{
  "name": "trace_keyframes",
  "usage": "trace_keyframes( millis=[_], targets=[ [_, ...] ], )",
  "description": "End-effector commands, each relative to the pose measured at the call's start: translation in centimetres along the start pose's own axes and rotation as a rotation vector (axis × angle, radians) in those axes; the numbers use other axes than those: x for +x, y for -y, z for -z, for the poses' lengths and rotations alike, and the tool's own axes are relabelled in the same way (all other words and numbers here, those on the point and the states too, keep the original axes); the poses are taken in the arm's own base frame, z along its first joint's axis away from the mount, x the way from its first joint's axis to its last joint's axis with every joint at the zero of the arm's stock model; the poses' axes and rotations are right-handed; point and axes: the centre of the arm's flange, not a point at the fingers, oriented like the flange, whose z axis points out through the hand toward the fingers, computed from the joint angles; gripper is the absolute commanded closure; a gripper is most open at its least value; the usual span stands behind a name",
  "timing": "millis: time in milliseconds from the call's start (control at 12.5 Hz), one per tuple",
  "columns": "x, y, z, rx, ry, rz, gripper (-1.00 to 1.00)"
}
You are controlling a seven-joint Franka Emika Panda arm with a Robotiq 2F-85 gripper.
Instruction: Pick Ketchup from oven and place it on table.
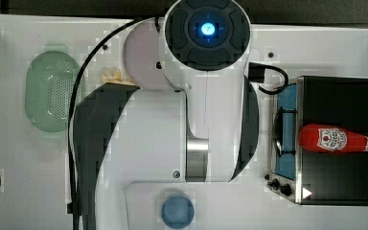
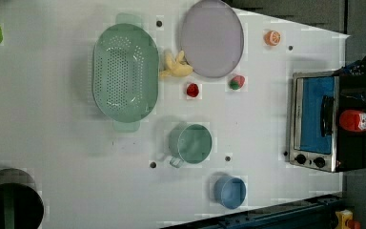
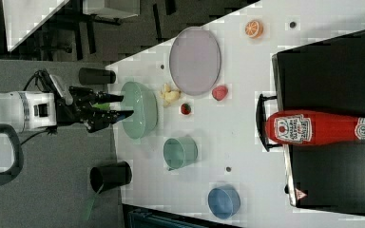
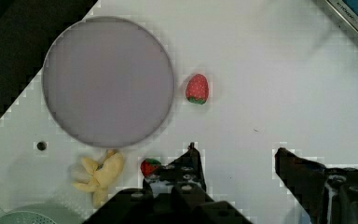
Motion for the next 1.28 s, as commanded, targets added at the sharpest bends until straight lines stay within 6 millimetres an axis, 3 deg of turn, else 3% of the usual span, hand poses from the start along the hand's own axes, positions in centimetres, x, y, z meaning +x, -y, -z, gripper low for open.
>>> trace_keyframes(
  millis=[80,160,240,400,560,800,880,1040,1120,1280],
  targets=[
    [-3.1,-11.2,8.4,0.019,0.005,-0.022,-0.55],
    [-3.1,-11.2,8.4,0.019,0.005,-0.022,-0.86],
    [-2.6,-11.5,8.3,0.02,0.008,-0.033,-1.0],
    [0.2,-13.6,7.6,0.028,0.017,-0.098,-1.0],
    [6.2,-18.1,4.7,0.03,0.042,-0.237,-1.0],
    [11.1,-21.8,2.3,0.049,0.013,-0.352,-1.0],
    [14.1,-24.1,1.1,0.073,-0.039,-0.42,-1.0],
    [16.7,-26.8,-0.4,0.076,-0.079,-0.488,-1.0],
    [18.4,-28.7,-1.8,0.062,-0.094,-0.536,-1.0],
    [20.5,-30.7,-4.5,0.025,-0.114,-0.588,-1.0]
  ],
)
